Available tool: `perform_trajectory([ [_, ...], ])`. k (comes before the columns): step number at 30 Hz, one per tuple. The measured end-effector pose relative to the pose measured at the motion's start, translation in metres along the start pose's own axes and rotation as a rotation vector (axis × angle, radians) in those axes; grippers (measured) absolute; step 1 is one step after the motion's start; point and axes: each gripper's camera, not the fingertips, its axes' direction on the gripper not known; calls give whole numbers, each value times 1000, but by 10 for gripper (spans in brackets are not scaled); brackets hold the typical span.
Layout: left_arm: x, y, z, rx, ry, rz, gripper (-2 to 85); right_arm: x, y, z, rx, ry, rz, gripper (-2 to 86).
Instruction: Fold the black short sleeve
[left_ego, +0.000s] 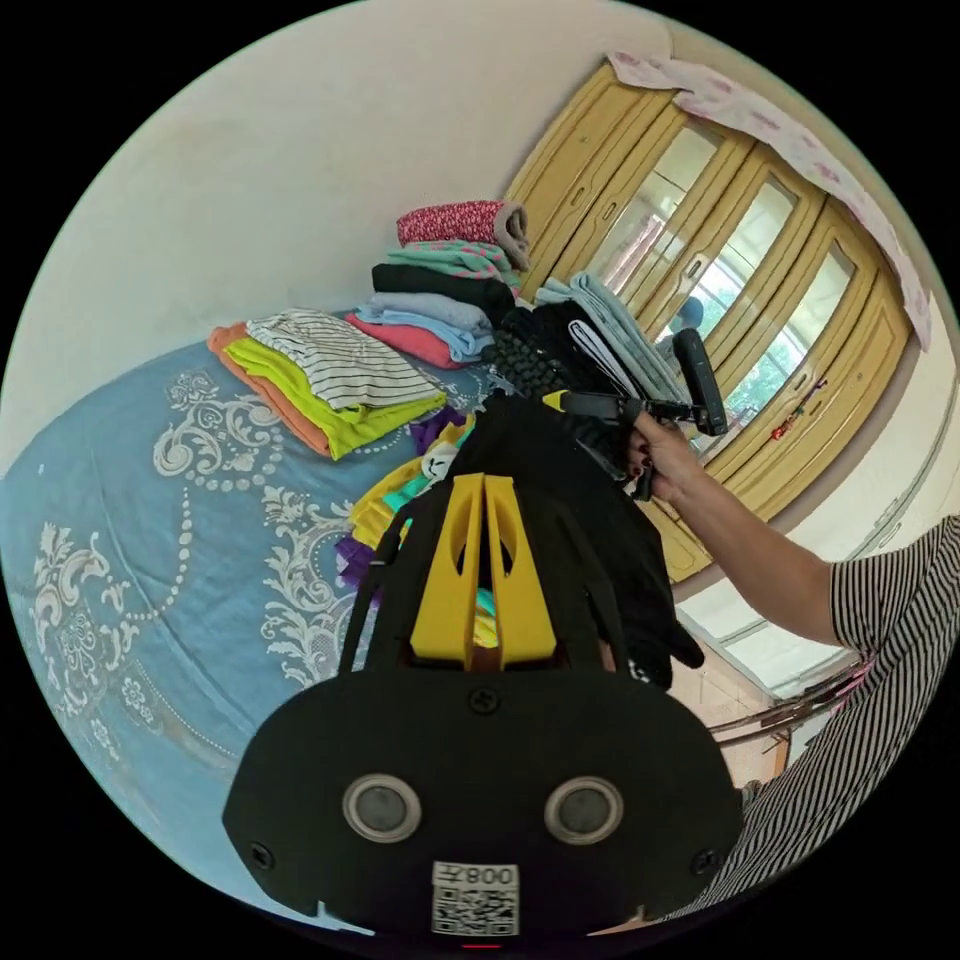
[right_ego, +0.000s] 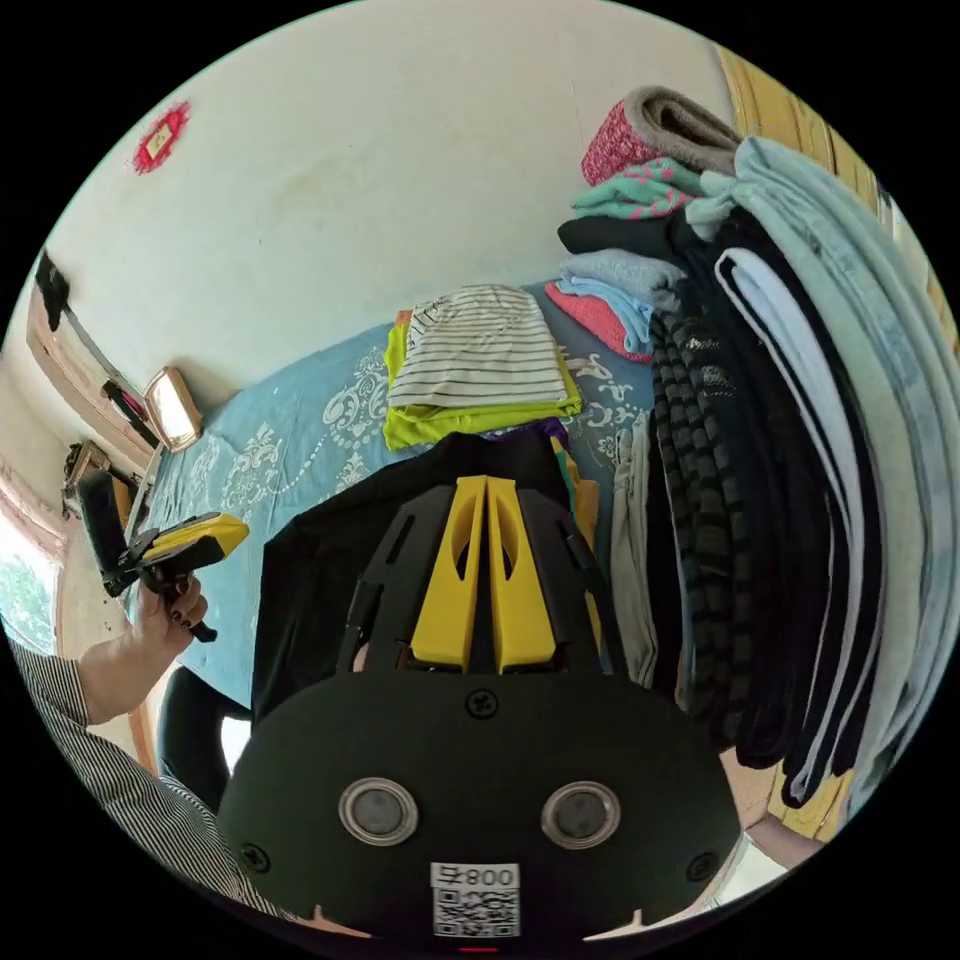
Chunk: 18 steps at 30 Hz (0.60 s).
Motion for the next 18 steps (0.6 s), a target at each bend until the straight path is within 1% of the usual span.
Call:
perform_trajectory([
  [1, -6, 5, -7, -4, -50, 36, 3, -9, -8, -11, 57, 4, -22, 6],
  [3, -20, 15, -7, -66, -134, 41, 3, -24, -28, -20, 99, -17, -59, 10],
  [5, -43, 32, 5, -190, -210, 35, 2, -41, -53, -22, 128, -49, -95, 18],
  [6, -48, 37, 8, -220, -228, 30, 2, -54, -71, -18, 140, -57, -119, 26],
  [8, -65, 55, 22, -332, -314, 17, 3, -74, -101, -7, 137, -36, -146, 40],
  [11, -75, 75, 35, -423, -348, 42, 3, -105, -154, 23, 94, -51, -173, 56],
  [12, -76, 78, 36, -430, -347, 46, 3, -117, -175, 38, 75, -62, -188, 61],
  [13, -75, 83, 31, -382, -339, 70, 2, -129, -197, 55, 54, -57, -199, 67],
  [15, -76, 89, 27, -353, -336, 77, 2, -145, -228, 83, 16, -39, -202, 76],
  [18, -83, 94, 17, -313, -304, 29, 2, -169, -275, 133, -50, -8, -208, 80],
])
